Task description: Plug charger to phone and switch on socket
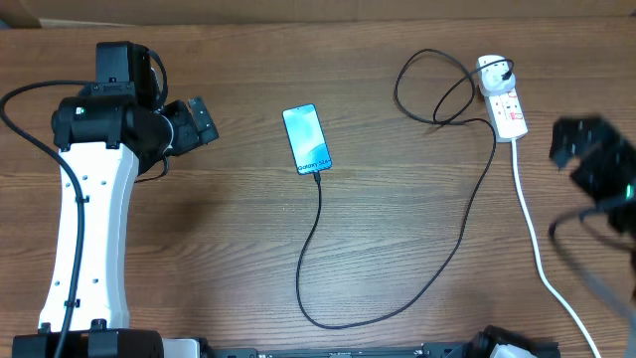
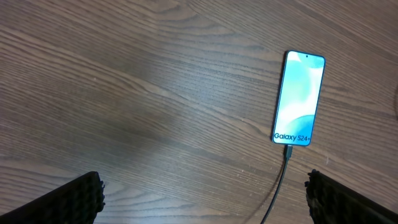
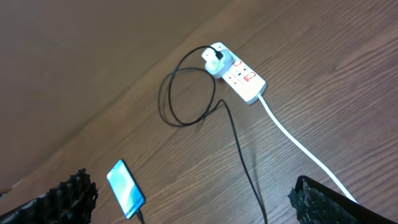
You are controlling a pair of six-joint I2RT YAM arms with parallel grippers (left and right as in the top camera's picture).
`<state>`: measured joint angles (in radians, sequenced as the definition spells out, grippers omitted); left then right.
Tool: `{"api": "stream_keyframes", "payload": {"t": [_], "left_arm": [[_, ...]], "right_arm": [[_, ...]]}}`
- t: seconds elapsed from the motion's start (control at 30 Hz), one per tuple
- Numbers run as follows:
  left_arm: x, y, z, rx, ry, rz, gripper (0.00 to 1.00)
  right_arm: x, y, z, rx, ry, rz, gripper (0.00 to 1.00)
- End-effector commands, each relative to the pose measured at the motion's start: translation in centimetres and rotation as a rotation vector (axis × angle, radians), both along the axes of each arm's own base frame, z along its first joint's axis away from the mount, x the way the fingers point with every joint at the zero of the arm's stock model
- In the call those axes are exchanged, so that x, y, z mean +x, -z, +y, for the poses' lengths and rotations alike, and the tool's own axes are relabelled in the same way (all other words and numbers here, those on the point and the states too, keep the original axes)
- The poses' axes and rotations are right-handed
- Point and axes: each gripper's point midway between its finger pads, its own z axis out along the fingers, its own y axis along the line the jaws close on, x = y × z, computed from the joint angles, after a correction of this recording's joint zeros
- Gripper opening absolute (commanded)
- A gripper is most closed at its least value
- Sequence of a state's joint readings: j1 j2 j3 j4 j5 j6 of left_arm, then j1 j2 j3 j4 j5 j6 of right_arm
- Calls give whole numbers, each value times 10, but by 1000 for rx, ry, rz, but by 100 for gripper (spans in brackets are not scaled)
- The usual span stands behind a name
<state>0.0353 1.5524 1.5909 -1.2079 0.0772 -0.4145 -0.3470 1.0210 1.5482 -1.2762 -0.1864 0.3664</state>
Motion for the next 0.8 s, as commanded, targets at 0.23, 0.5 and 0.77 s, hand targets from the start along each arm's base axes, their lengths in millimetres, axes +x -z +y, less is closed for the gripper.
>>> {"api": "stream_keyframes", "payload": {"t": [0.23,0.5,0.77], "left_arm": [[1,1,3,13,10,2,100],[1,1,3,13,10,2,100],[1,1,3,13,10,2,100]], "right_arm": [[-55,32,39,99,-77,47,100],[-72,49,46,142,-76,144,100],[-72,49,46,141,-76,143,100]]}}
